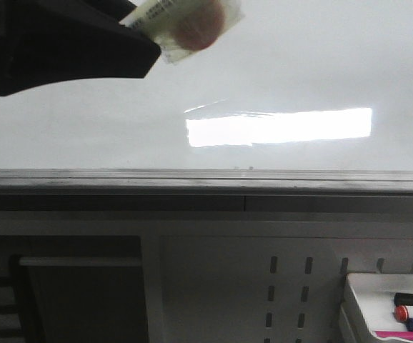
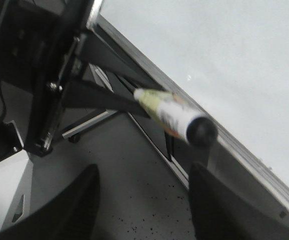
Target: Write number 4 on whiteboard
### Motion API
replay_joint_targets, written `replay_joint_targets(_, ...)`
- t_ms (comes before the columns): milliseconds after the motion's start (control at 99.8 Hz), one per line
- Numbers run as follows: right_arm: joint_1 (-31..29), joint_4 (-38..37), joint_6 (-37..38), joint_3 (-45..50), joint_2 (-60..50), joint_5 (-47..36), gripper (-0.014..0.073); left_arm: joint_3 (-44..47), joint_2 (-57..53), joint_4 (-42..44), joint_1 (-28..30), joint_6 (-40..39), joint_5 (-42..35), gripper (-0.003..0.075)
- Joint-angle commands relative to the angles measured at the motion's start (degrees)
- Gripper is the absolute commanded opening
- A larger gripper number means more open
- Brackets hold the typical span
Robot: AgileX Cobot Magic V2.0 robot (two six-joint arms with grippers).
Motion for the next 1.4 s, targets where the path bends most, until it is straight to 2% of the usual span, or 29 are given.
replay_joint_targets(0, 1.13, 0.71, -0.61, -2.23, 0.21, -5.99, 0.0392, -0.16, -1.18, 0.43, -0.60, -0.55, -7.59, -0.0020)
replay_joint_targets(311, 1.57, 0.59, -0.61, -2.23, 2.92, -8.83, 0.0363, 0.76, -1.18, 1.65, -0.60, -0.55, -11.16, -0.0020)
replay_joint_targets(511, 1.57, -5.09, -0.61, -3.09, 1.68, -11.58, 0.0363, 0.76, -1.18, 1.65, -0.60, -0.55, -10.77, -0.0020)
replay_joint_targets(702, 1.57, -8.48, -0.61, -6.27, 2.67, -6.47, 0.0363, 0.76, -1.18, 2.00, -0.60, -0.55, -11.31, -0.0020)
replay_joint_targets(812, 1.46, -11.23, -0.61, -6.28, 3.63, -6.15, 0.0363, 0.76, -1.18, 3.59, -0.60, -0.55, -12.22, -0.0020)
replay_joint_targets(1393, 1.46, -10.86, -0.61, -6.28, 3.63, -2.74, 0.0362, 0.76, -1.75, 5.14, -0.60, -0.55, -13.81, -0.0020)
